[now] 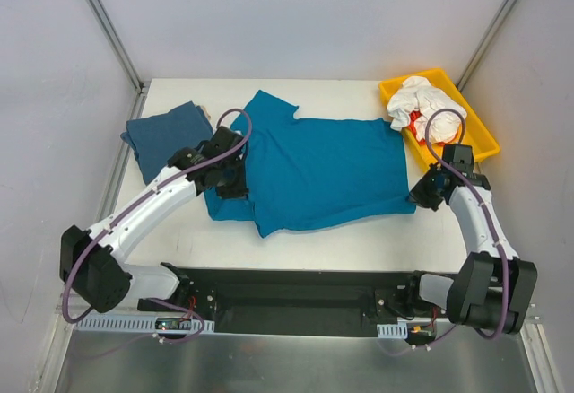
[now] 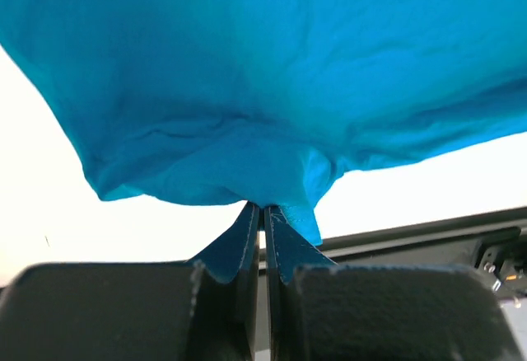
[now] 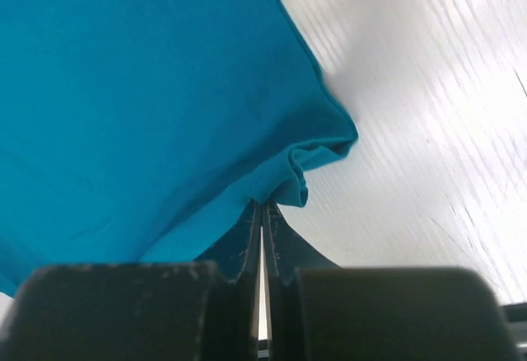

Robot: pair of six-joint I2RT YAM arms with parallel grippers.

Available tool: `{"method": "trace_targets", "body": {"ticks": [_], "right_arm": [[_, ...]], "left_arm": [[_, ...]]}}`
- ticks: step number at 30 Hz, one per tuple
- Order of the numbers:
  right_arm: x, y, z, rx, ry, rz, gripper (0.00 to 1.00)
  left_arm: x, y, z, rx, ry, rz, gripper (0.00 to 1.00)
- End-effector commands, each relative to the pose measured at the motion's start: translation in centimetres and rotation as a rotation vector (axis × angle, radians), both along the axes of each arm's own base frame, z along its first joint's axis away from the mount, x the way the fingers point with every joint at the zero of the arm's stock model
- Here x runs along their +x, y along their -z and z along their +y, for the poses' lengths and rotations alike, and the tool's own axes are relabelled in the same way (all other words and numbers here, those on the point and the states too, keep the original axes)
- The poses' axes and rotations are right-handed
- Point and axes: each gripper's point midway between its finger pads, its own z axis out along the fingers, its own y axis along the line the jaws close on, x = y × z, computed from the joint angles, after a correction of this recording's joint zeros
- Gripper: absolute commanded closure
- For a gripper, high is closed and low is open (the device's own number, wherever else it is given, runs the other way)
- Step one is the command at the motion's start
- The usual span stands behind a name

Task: Fold and stack the t-shirts
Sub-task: Fold the flattened tshirt in 1/3 of the way

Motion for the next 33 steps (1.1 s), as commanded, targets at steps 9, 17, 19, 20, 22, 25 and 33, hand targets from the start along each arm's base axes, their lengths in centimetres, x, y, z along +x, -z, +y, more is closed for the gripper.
{"method": "trace_targets", "body": {"ticks": [9,17,19,20,22,25,33], "right_arm": [[6.4,-3.5,-0.7,-0.018,-0.073,-0.079,0.99],[9.1,-2.4,-1.1,-0.017,-0.074,-0.052,0.99],[9.8,-2.6,-1.1,-0.016,-0.074,-0.055,0.99],[10.0,-2.0,-1.1,-0.008,-0.073,-0.037,0.99],[10.5,-1.9,-1.1,-0.006,-0.067,-0.038,0.99],[11.0,-1.5,-1.3,-0.013,-0.062,-0.025,0.99],[12.7,-0.7,-0.9,0.006,-0.092,-0.029,0.98]], "left_arm": [[9.3,-2.0,0.3,0.006,-0.045,-0.089,1.0],[13.9,-1.4,0.5,0.045,-0.06,-0.1,1.0],[15.1,-1.2,0.5,0.05,-0.066,-0.103,1.0],[15.5,-1.1,0.8,0.053,-0.078,-0.102,1.0],[16.3,-0.8,1.0,0.06,-0.087,-0.1,1.0],[17.2,-0.1,1.8,0.07,-0.112,-0.085,1.0],[19.6,1.0,2.7,0.086,-0.142,-0.074,1.0]]}}
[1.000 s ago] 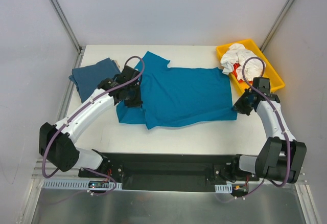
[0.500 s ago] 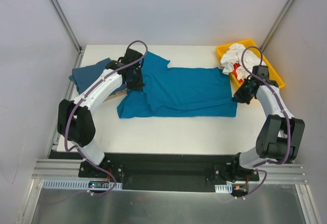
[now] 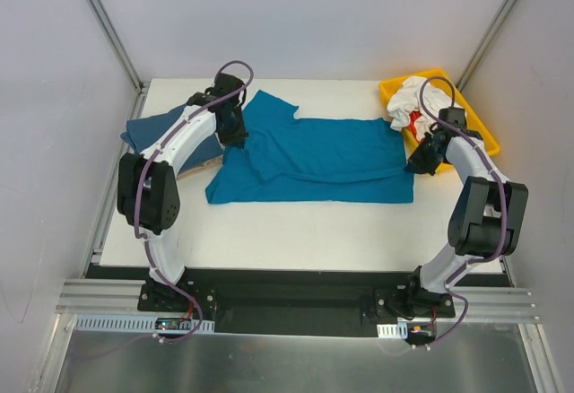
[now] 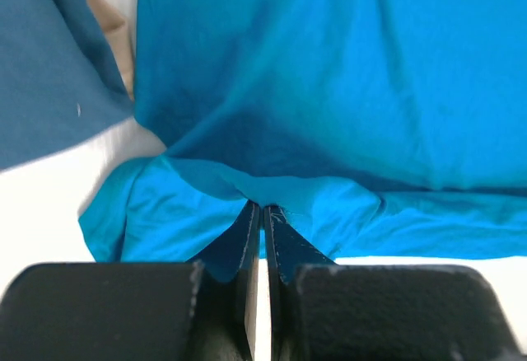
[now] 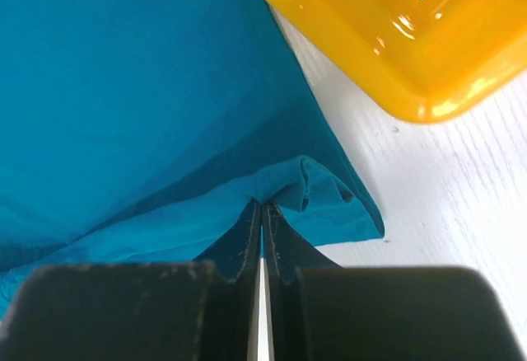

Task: Fold and stack the t-shirts
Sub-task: Fold the flattened tshirt in 1/3 of the way

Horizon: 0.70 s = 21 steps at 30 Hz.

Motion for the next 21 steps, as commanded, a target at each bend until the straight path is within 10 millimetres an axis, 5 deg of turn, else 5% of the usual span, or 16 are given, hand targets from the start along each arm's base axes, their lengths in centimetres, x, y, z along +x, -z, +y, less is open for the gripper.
{"method": "trace_targets", "body": {"ticks": [1,9,11,16,21], "right_arm": [[2.6,-1.0,0.3,0.002,-0.033,-0.065,0.98],[4.4,-1.0,-0.3,-0.062,-0.064,-0.066,0.91],[4.3,-0.6,-0.3,-0.063,-0.063,-0.05,0.84],[3.7,-1.6,1.0,-0.033,-0.107,-0.051,0.52],[1.3,-2.9,3.2,-0.045,-0.185,-0.055,0.09]], "left_arm": [[2.1,-0.4,0.7,0.03,-0.013,-0.032,1.0],[3.4,0.5,1.1,0.023,-0.039,-0.018,0.99],[3.6,0.5,1.0,0.021,-0.031,-0.019,0.87],[3.4,-0.6,0.5,-0.008,-0.01,-0.034,0.3],[1.1,-1.6,-0.1,-0.075,0.002,-0.019,0.01]]}}
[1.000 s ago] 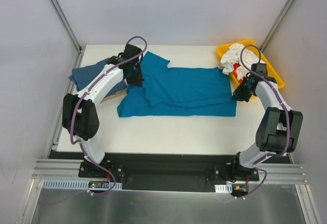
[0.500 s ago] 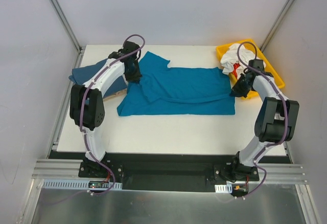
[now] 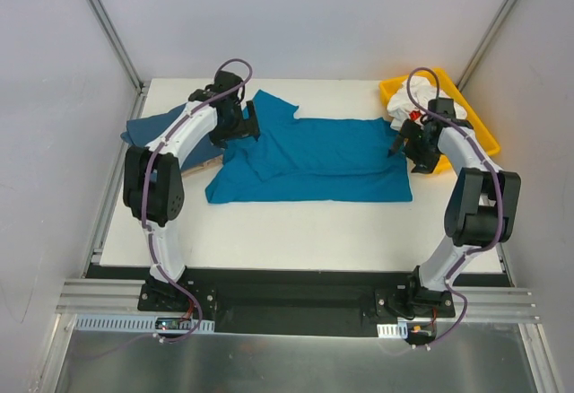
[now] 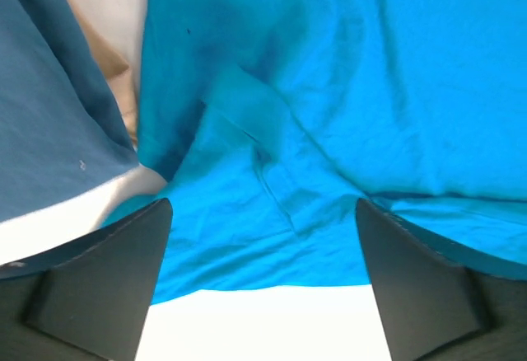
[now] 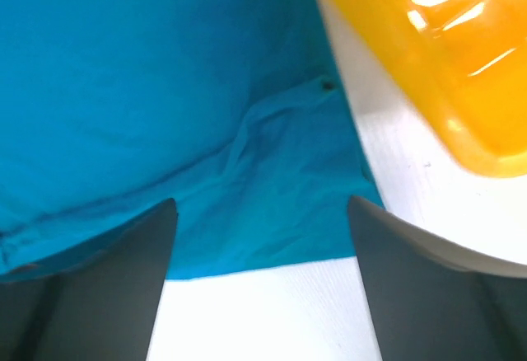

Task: Fold and stack the t-shirts
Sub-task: Fold the flattened tshirt in 1/3 of the way

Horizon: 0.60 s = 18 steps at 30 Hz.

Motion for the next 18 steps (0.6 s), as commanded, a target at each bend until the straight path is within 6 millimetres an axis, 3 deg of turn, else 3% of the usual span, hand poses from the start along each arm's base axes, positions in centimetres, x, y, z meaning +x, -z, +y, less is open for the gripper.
{"method": "trace_targets", "body": {"ticks": [1,3,4,6,7,14,18], "right_arm": [[-2.0,-3.8,2.6,-0.006,-0.095,-0.071,0.04],[-3.5,-2.9,3.2,-0.001,-0.112,-0.045,0.04],[-3.9,-2.9,3.6,-0.001,-0.124,-0.047,0.04],[-4.8,-1.7,3.7,0.003,-0.128,-0.018,0.04],[-5.0,-1.4,5.0,0.021,-0.165,-0.012,0.04],[-3.8,1.8,7.8,0.053,-0.251,0.065,0.04],[-3.9,4.3,7.6,0.029,-0.226,0.133,0.03]], "left_arm": [[-2.3,-3.6,-0.7,-0.093,0.013,-0.035,0.01],[-4.1,-2.3,-0.7,-0.107,0.013,0.01,0.01],[-4.5,-2.7,-0.9,-0.122,0.009,0.0,0.01],[-6.0,-1.0,-0.8,-0.133,0.01,0.039,0.01],[-6.3,-0.7,-0.9,-0.144,0.011,0.048,0.01],[-5.8,3.0,-2.1,-0.195,0.017,0.131,0.01],[-6.1,5.1,-2.6,-0.216,0.013,0.176,0.0]]}}
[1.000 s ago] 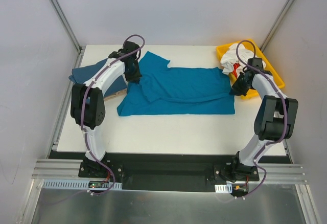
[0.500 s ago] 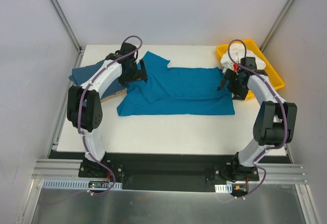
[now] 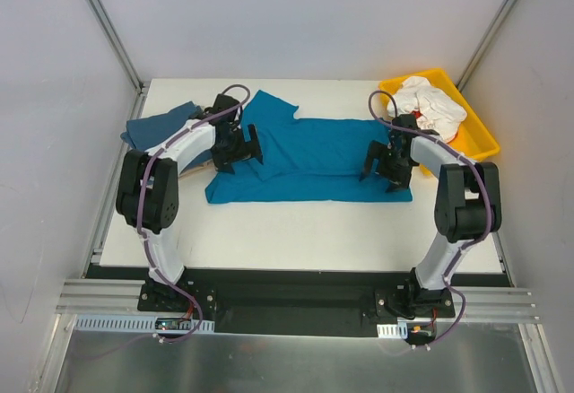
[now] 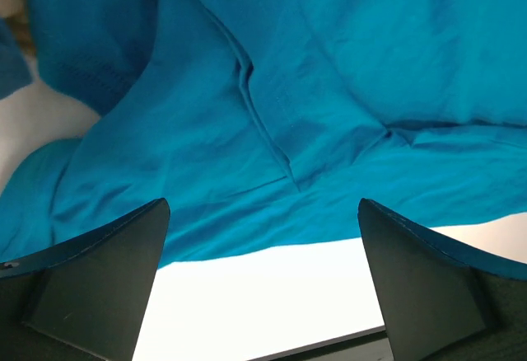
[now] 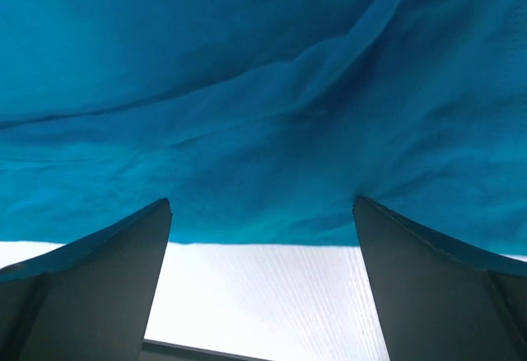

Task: Fold and stack the t-shirts
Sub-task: Fold the flattened tshirt in 1/3 of the way

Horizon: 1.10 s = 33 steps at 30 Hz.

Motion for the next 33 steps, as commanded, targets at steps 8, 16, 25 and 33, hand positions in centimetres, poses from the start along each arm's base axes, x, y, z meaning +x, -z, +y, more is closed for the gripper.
{"method": "trace_targets", "body": {"ticks": [8,16,25,33], "right_arm": [[-4.4,3.4,-1.1,0.009,0.064,0.132,0.04],[-10.2,3.1,-1.4,0.077,0.091,0.169,0.03],[-17.0,2.5,-1.3,0.084,0.113,0.196,0.04],[-17.1,-0.5,-0.8,0.12,0.07,0.072,0.04]], "left_arm": [[-4.4,5.1,0.3,-0.035,-0.045,0.153,0.01],[-13.6,6.4,2.0,-0.03,-0.08,0.241,0.01],[-22.6,6.1,2.5,-0.113,-0.168,0.279,0.01],[-22.2,0.7,0.5,-0.239,-0.126,0.077,0.01]]}}
